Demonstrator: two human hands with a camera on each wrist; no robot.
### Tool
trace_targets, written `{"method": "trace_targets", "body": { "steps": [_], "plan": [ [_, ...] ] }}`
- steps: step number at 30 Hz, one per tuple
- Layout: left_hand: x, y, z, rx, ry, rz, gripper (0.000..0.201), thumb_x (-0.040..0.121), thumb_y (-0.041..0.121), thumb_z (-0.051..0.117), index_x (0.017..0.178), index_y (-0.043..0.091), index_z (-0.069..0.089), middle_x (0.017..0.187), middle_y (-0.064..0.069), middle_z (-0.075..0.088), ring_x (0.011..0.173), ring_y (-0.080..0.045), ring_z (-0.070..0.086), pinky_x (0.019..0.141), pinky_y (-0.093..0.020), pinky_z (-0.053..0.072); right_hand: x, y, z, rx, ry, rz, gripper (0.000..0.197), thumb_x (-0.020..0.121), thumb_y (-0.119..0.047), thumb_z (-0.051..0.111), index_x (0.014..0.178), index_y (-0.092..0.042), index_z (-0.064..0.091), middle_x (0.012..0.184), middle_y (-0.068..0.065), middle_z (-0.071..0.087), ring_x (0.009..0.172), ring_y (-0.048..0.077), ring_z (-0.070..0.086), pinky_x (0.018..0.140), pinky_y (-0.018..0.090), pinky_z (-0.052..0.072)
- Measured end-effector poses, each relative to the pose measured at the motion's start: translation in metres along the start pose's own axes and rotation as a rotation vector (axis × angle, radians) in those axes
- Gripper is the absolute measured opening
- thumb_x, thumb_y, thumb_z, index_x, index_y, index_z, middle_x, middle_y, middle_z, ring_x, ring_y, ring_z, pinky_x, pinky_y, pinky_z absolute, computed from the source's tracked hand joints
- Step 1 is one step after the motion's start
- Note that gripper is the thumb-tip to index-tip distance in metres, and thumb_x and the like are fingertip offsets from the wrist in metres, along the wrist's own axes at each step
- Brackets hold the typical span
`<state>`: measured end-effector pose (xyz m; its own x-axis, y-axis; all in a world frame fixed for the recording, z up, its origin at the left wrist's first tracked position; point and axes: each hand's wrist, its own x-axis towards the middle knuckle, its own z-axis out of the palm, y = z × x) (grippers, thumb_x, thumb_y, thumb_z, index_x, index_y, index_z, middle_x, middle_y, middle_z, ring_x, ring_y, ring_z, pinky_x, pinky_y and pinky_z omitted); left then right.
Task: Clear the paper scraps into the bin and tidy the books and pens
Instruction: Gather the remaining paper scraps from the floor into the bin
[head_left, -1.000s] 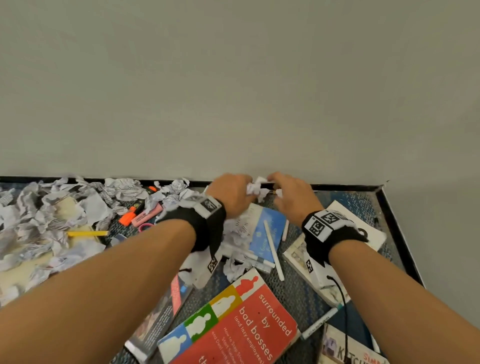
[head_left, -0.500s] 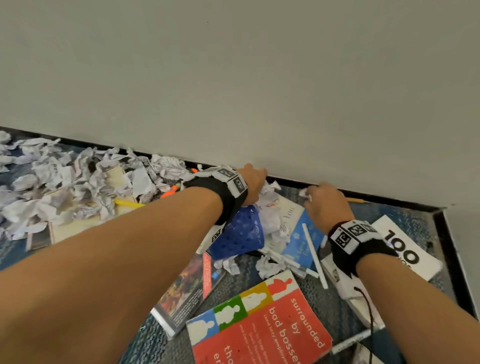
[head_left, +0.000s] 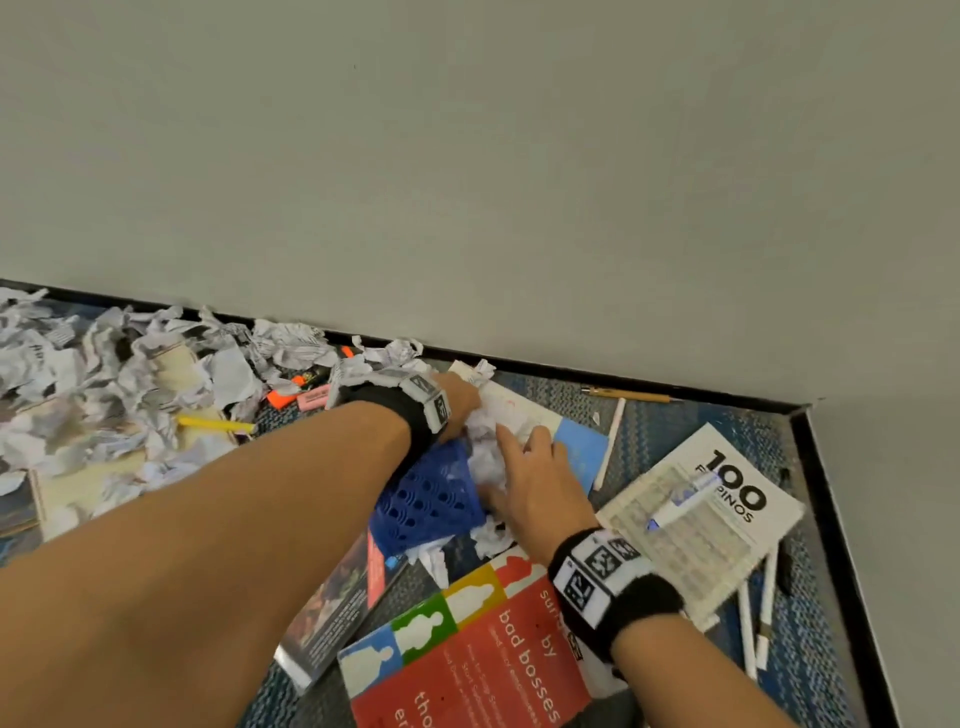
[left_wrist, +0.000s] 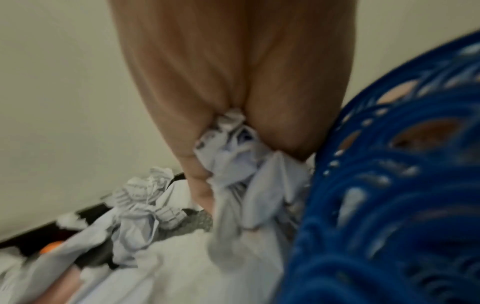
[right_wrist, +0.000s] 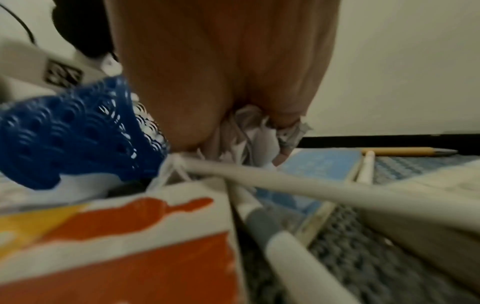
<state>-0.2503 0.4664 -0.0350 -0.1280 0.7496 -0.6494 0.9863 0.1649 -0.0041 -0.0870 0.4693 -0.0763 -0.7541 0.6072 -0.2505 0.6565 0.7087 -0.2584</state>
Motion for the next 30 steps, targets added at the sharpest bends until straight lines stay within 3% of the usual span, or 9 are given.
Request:
{"method": "trace_targets", "body": {
  "steps": [3,6,12,17,20,22,25,27,30],
  "plan": [
    [-0.023,-0.005,-0.012,-0.033,0.101,-0.013,0.033,0.095,0.023,0.055,0.126,0.010,0.058,0.125,-0.013,0.061,0.115,-0.031,0.058,0.096,-0.037,0.047,0.010,0.005,-0.001,-0.101,-0.016,-0.015,0.032,0.097,-0.031,0.046,0.124,-0.016,0.042,0.120,0.014,0.042,0.105,0.035,0.045,0.067,0.039,0.037],
    [-0.040,-0.016,-0.030,-0.056,0.156,-0.004,0.023,0.092,0.017,0.055,0.111,0.008,0.065,0.113,-0.013,0.067,0.102,-0.031,0.064,0.086,-0.038,0.053,0.019,0.010,-0.013,-0.110,-0.093,-0.026,0.030,0.095,-0.025,0.047,0.121,-0.010,0.047,0.117,0.016,0.048,0.102,0.037,0.052,0.076,0.041,0.041],
    [-0.074,-0.034,-0.076,-0.021,0.381,0.164,0.018,0.093,0.015,0.053,0.100,0.003,0.063,0.103,-0.014,0.065,0.101,-0.033,0.062,0.075,-0.033,0.044,-0.009,0.008,-0.072,0.301,0.275,0.206,0.020,0.093,-0.017,0.057,0.095,0.003,0.057,0.091,0.026,0.062,0.085,0.039,0.057,0.066,0.037,0.034],
    [-0.102,-0.002,-0.070,-0.059,0.374,0.410,0.030,0.095,0.023,0.051,0.106,-0.002,0.063,0.114,-0.021,0.064,0.105,-0.037,0.059,0.080,-0.034,0.044,-0.089,-0.015,-0.111,0.383,0.407,0.409,0.020,0.089,-0.025,0.058,0.082,-0.007,0.055,0.077,0.016,0.063,0.071,0.035,0.059,0.072,0.044,0.047],
    [-0.125,0.038,-0.062,-0.075,0.343,0.555,0.033,0.096,0.026,0.050,0.110,-0.002,0.061,0.119,-0.021,0.061,0.108,-0.037,0.057,0.086,-0.036,0.044,-0.148,-0.039,-0.131,0.408,0.485,0.545,0.008,0.090,-0.019,0.059,0.084,-0.023,0.055,0.077,0.002,0.060,0.070,0.022,0.054,0.066,0.029,0.039],
    [-0.149,0.074,-0.062,-0.074,0.315,0.672,0.032,0.095,0.026,0.050,0.109,-0.001,0.061,0.118,-0.021,0.061,0.107,-0.037,0.057,0.083,-0.036,0.043,-0.192,-0.051,-0.142,0.388,0.527,0.626,0.005,0.091,-0.018,0.058,0.088,-0.020,0.054,0.082,0.003,0.060,0.076,0.021,0.053,0.064,0.026,0.032],
    [-0.193,0.128,-0.069,-0.048,0.321,0.855,0.023,0.093,0.020,0.051,0.093,0.000,0.062,0.103,-0.020,0.064,0.095,-0.036,0.060,0.070,-0.031,0.038,-0.258,-0.060,-0.157,0.285,0.561,0.707,0.015,0.090,-0.019,0.058,0.088,-0.004,0.058,0.086,0.014,0.066,0.081,0.030,0.058,0.070,0.036,0.039],
    [-0.222,0.156,-0.072,-0.026,0.325,0.956,0.018,0.092,0.019,0.052,0.082,0.006,0.058,0.091,-0.018,0.062,0.084,-0.034,0.058,0.065,-0.028,0.036,-0.302,-0.069,-0.165,0.259,0.588,0.771,0.019,0.089,-0.019,0.058,0.086,0.000,0.057,0.085,0.018,0.065,0.081,0.033,0.058,0.071,0.037,0.042],
    [-0.266,0.195,-0.070,-0.063,0.292,1.048,0.017,0.091,0.022,0.053,0.079,0.010,0.056,0.082,-0.009,0.057,0.077,-0.028,0.054,0.056,-0.027,0.033,-0.363,-0.085,-0.173,0.233,0.616,0.854,0.024,0.088,-0.023,0.059,0.084,0.001,0.056,0.081,0.019,0.064,0.078,0.034,0.057,0.069,0.038,0.043]
  ]
}}
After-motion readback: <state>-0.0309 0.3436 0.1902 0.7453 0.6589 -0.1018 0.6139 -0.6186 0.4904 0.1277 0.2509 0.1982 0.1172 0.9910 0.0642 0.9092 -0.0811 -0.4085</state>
